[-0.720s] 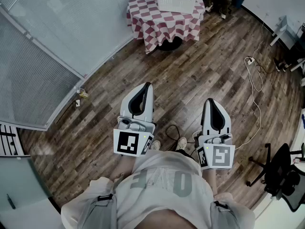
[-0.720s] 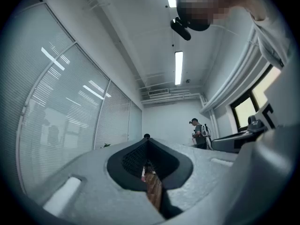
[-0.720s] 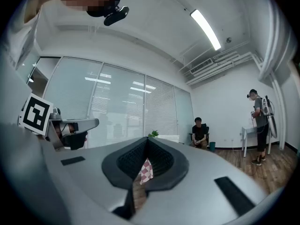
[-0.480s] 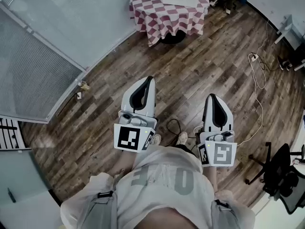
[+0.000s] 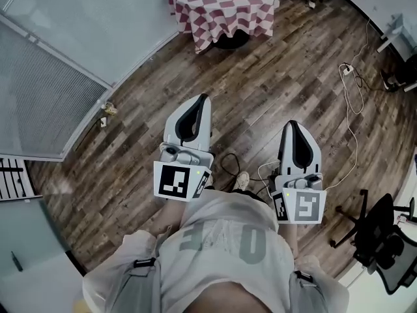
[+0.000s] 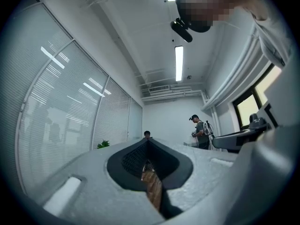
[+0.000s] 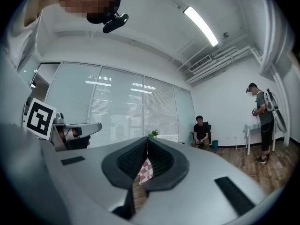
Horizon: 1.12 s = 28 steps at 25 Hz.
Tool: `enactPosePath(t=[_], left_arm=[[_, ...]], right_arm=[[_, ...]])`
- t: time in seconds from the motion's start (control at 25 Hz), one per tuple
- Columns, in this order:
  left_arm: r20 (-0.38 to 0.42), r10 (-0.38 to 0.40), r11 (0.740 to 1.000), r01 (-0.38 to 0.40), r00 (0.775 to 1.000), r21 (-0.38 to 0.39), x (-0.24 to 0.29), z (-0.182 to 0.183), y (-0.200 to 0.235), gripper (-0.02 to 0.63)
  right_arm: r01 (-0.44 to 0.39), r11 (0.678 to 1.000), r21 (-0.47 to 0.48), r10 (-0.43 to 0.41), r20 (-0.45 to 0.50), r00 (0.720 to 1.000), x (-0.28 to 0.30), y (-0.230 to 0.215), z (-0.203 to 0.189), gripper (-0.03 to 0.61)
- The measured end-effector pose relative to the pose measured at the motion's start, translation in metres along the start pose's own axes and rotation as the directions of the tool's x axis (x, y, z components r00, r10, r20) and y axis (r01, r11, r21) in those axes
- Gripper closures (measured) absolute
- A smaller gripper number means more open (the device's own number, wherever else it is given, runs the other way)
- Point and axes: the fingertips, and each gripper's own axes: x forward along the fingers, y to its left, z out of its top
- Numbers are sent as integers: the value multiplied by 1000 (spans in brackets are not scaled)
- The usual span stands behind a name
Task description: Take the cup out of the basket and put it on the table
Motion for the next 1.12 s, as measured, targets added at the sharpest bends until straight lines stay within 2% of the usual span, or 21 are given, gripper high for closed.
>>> enactPosePath(t=[0.16, 0.4, 0.56, 0.68, 0.84, 1.12], left_arm=[[-12, 17, 1000, -17, 1000, 13, 9, -9, -20, 609], [-38, 39, 999, -39, 998, 9, 19, -22, -27, 609], [-15, 47, 999, -47, 999, 0, 39, -32, -10, 609], [-1, 31, 999, -31, 1000, 16, 67, -46, 1, 609], [14, 25, 999, -25, 1000, -27, 114, -49, 38, 609], [20, -7, 1000, 8, 1000, -21, 201, -52, 103, 609]], right_arm=[[-25, 1000, -8, 25, -24, 999, -11, -24, -11, 568], [-29, 999, 41, 31, -72, 997, -6, -50, -34, 568], [-58, 998, 15, 59, -61, 996, 15, -46, -38, 568], [-19, 1000, 0, 19, -83, 996, 38, -57, -53, 568], [71, 997, 18, -68, -138, 988, 83, -75, -60, 568], [87, 996, -11, -88, -122, 989, 184, -81, -42, 568]])
